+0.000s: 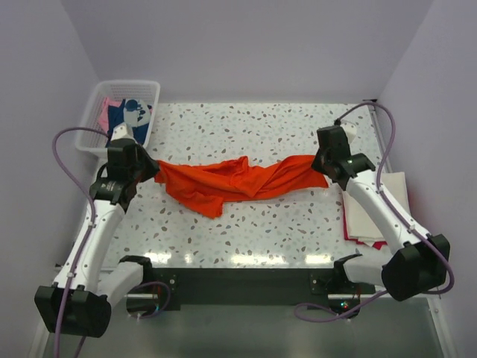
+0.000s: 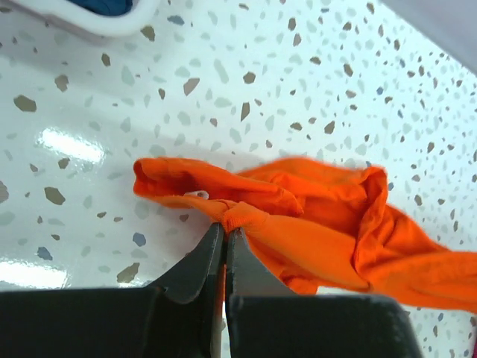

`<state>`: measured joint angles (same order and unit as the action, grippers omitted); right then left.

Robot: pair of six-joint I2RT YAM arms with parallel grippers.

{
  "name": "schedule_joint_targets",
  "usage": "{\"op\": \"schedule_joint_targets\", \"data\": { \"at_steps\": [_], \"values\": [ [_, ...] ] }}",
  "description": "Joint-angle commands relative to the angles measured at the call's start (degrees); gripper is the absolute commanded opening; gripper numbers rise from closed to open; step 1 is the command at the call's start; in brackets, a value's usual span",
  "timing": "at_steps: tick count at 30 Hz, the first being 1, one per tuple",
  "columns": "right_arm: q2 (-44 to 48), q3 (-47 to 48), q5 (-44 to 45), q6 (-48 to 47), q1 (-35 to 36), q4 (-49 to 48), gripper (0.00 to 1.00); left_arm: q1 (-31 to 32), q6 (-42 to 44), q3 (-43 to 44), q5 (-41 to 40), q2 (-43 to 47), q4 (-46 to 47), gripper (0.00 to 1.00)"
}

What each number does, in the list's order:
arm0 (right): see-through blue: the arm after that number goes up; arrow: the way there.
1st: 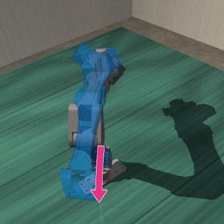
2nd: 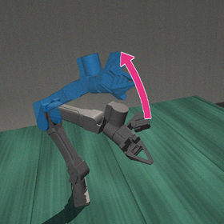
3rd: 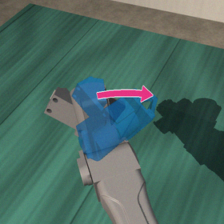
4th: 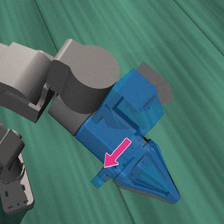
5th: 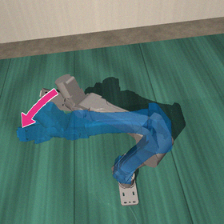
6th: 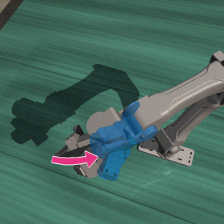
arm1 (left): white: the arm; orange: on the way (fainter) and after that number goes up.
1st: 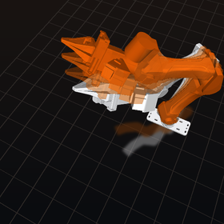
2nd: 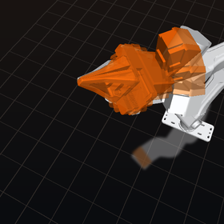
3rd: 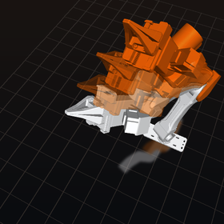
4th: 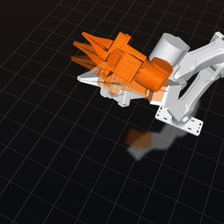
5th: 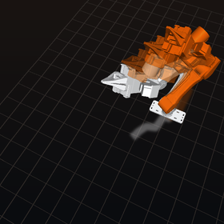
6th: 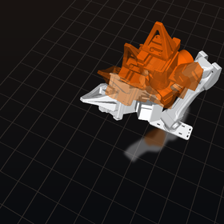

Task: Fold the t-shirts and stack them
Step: Flatten the tshirt out

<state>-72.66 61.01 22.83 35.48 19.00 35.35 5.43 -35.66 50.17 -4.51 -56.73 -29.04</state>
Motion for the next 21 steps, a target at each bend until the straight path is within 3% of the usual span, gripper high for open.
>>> {"op": "schedule_joint_targets", "data": {
  "at_steps": [1,11,15,20,21],
  "values": [
    [2.6,6.5,1.6,-4.3,-2.4,4.5,0.0,-1.4,3.2,5.7,-1.9,1.2,-3.7,0.0],
    [0.8,17.0,-3.9,-5.0,-7.5,6.0,0.01,-1.8,0.2,14.0,0.9,-1.4,-2.5,0.0],
    [-5.9,24.8,-7.3,-4.6,-8.6,5.8,0.01,-2.3,-2.2,18.5,8.5,-9.7,3.1,0.0],
    [-16.2,41.4,-15.3,-2.9,-12.5,7.5,0.0,-2.6,-2.0,39.7,12.7,-23.4,3.2,0.0],
    [-17.0,46.5,-16.3,-2.4,-14.0,8.1,0.0,-3.2,-2.3,47.7,12.9,-26.5,1.7,0.0]
  ]
}}
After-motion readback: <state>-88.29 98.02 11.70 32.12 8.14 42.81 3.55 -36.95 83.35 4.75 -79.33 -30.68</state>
